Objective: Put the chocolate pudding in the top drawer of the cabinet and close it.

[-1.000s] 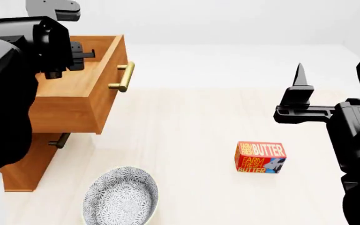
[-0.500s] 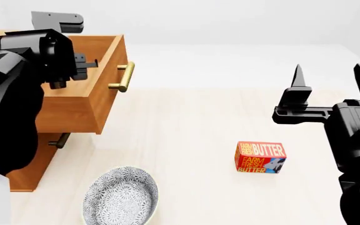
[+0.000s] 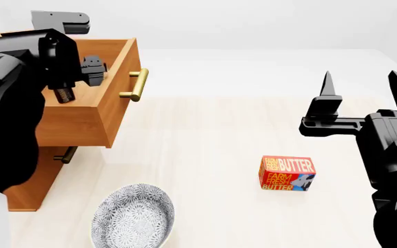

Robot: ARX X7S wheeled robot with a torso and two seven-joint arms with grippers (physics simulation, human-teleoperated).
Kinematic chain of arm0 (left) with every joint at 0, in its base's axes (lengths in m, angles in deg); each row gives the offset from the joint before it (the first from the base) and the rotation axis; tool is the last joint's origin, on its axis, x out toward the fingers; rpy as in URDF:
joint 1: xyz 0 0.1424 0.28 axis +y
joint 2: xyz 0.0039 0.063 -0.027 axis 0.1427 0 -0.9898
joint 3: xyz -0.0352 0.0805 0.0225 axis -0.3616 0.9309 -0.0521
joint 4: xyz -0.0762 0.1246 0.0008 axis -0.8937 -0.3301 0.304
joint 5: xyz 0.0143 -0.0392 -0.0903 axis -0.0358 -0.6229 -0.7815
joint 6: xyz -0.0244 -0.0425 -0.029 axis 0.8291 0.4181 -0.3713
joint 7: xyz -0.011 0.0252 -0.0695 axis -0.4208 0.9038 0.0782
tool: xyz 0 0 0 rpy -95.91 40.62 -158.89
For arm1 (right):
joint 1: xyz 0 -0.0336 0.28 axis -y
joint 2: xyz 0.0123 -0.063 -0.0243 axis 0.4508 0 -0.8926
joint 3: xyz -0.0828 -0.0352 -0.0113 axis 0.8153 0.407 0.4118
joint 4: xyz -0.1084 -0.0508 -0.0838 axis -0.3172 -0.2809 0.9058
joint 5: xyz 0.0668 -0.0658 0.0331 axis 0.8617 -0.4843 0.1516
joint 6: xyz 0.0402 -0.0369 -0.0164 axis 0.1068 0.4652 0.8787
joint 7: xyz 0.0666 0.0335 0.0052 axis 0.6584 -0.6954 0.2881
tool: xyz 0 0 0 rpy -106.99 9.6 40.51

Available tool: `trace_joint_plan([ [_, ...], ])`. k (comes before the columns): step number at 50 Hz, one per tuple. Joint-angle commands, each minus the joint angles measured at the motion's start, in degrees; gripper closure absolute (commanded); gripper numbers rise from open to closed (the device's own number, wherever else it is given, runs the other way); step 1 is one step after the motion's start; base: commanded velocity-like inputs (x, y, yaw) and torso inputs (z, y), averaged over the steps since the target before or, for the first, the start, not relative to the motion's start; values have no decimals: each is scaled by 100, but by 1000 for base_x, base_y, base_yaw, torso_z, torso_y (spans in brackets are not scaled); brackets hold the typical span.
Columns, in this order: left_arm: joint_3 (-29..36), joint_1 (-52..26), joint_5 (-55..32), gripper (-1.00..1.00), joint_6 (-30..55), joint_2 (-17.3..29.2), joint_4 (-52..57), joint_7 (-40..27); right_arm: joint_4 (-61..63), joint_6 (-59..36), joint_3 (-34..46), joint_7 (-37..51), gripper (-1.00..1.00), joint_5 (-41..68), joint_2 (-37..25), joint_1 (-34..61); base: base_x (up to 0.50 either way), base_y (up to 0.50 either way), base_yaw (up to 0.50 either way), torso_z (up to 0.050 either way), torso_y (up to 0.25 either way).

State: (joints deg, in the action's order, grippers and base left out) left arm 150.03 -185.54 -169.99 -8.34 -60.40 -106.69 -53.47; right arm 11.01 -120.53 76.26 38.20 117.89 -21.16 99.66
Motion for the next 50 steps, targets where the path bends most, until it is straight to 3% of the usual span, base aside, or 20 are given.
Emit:
trace_joint_plan([
  [1, -3, -140, -8, -100, 19, 11, -4, 2, -32, 17, 22, -17, -100, -17, 5, 15, 0, 0, 0, 0, 0],
  [22, 133, -791, 99, -100, -171, -232, -4, 457, 11, 16, -22, 45, -100, 107, -52, 58, 0, 0, 0, 0, 0],
  [28, 129, -865, 101, -100, -579, -325, -4, 639, 52, 3, -55, 106, -100, 222, -76, 84, 0, 0, 0, 0, 0],
  [41, 36, -796, 356, -100, -1218, -771, -1, 1873, 55, 1, -11, 117, -100, 219, -75, 123, 0, 0, 0, 0, 0],
  [42, -12, -773, 446, -100, -1233, -806, 0, 1940, 50, 4, -5, 111, -100, 211, -73, 120, 0, 0, 0, 0, 0],
  [47, -1739, -767, 2282, -100, -1308, -814, 298, 1969, 33, 27, 14, 89, -100, 167, -62, 94, 0, 0, 0, 0, 0],
  [50, -2011, -826, 2547, -100, -1424, -808, 521, 1899, 35, 36, 20, 86, -100, 157, -61, 84, 0, 0, 0, 0, 0],
])
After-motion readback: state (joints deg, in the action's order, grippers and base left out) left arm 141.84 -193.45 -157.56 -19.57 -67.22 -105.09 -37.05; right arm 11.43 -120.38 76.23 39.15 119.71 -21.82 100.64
